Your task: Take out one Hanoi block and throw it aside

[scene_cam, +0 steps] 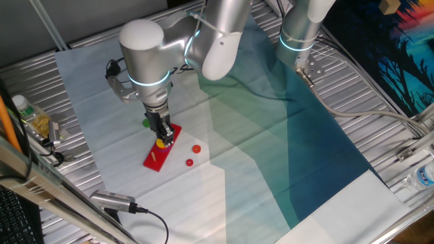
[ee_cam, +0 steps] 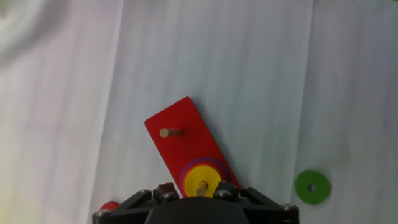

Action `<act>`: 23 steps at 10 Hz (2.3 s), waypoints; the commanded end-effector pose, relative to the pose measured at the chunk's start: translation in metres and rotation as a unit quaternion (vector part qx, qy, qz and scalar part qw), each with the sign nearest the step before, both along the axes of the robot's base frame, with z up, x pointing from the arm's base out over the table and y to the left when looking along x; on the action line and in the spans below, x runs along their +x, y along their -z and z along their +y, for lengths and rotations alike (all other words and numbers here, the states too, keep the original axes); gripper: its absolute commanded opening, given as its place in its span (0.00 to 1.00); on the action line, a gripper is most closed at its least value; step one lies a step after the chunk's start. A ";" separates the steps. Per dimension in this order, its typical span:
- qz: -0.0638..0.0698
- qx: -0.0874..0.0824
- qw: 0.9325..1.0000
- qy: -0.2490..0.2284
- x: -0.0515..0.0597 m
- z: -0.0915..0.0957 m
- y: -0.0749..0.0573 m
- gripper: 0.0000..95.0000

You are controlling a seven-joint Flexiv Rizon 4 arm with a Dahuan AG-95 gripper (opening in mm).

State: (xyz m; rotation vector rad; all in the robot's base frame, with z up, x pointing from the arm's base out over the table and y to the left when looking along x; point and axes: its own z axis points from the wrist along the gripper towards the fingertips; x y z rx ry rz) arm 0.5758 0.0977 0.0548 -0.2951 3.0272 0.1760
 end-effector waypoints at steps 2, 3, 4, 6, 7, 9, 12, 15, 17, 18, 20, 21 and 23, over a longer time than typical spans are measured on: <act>-0.002 -0.010 1.000 -0.003 -0.001 0.000 0.000 0.40; -0.003 -0.012 1.000 -0.006 -0.001 0.000 0.000 0.40; -0.003 -0.014 1.000 -0.008 -0.001 0.000 0.000 0.40; -0.003 -0.034 0.999 -0.018 -0.001 -0.001 0.000 0.40; -0.004 -0.038 0.999 -0.017 -0.002 -0.001 0.000 0.40; -0.003 -0.038 0.999 -0.015 -0.003 -0.001 0.000 0.40; 0.003 -0.035 0.999 -0.009 -0.006 -0.003 0.002 0.40; 0.004 -0.044 0.999 -0.020 -0.006 -0.003 0.002 0.40; 0.013 -0.058 0.998 -0.022 -0.006 -0.003 0.002 0.40; 0.011 -0.058 0.998 -0.028 -0.006 -0.003 0.002 0.40; 0.012 -0.056 0.998 -0.023 -0.006 -0.003 0.002 0.60; 0.013 -0.055 0.998 -0.022 -0.006 -0.003 0.002 0.60; 0.016 -0.056 0.998 -0.022 -0.006 -0.003 0.002 0.60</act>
